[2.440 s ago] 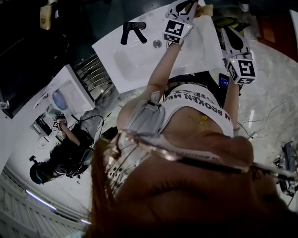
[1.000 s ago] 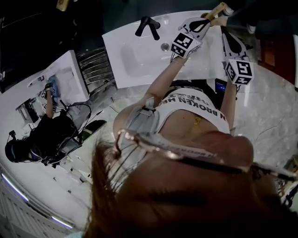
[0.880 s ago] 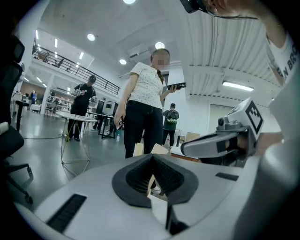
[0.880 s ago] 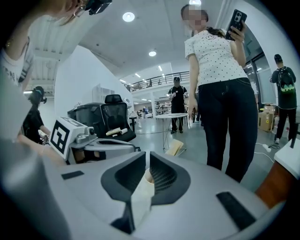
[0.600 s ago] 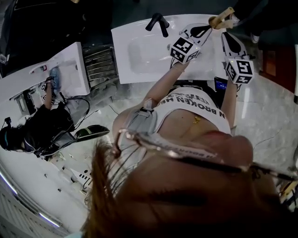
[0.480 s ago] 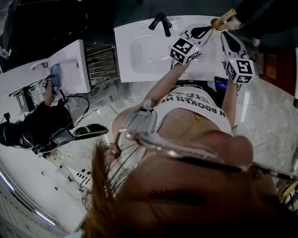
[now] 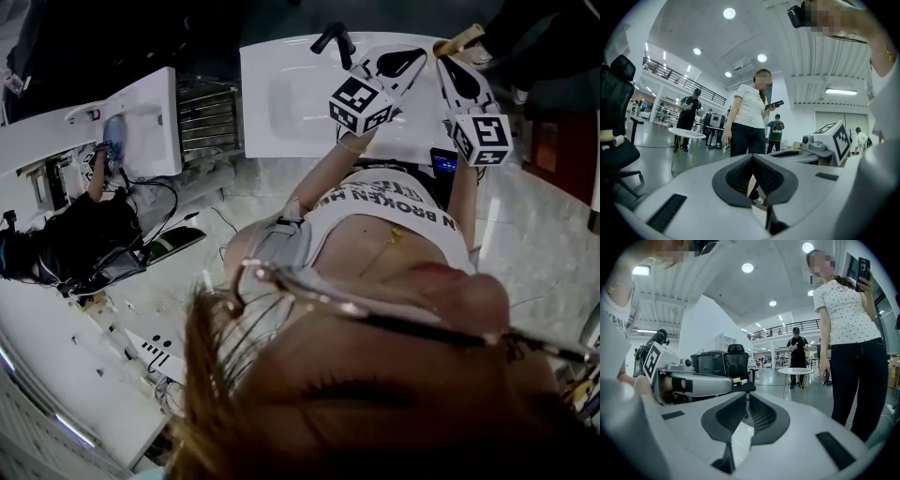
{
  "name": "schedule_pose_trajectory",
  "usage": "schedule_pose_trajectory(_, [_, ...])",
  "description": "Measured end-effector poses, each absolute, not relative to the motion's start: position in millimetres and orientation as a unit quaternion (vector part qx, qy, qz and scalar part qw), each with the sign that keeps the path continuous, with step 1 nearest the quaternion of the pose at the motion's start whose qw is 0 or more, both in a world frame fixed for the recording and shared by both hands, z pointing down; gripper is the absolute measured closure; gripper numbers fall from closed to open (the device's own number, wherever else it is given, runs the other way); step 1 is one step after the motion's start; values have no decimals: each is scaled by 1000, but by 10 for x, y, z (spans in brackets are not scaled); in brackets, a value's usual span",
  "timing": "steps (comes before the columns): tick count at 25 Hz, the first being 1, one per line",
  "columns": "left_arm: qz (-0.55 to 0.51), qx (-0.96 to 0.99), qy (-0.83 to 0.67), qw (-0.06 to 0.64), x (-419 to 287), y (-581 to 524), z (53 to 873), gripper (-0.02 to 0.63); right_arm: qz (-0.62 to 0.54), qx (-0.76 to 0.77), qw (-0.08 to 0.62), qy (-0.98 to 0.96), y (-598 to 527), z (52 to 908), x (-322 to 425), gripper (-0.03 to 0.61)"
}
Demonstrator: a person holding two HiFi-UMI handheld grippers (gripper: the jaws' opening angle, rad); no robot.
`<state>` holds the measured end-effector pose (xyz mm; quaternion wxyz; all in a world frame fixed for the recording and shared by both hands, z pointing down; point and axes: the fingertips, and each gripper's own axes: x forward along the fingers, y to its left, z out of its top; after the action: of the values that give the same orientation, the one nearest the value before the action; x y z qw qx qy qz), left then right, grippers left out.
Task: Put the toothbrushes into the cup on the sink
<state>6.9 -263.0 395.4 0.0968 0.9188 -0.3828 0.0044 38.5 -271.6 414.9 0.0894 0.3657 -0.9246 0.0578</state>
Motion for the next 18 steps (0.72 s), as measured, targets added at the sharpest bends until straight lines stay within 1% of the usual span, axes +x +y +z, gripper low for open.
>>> schedule_pose_trajectory(7, [2, 918, -388, 81, 34, -2566, 3876, 600, 50, 367, 88, -925, -2670, 4064, 358, 541])
schedule_pose_trajectory(18, [6, 915, -395, 82, 9, -2559, 3906, 600, 53, 370, 96, -923, -2637, 4046, 360, 541])
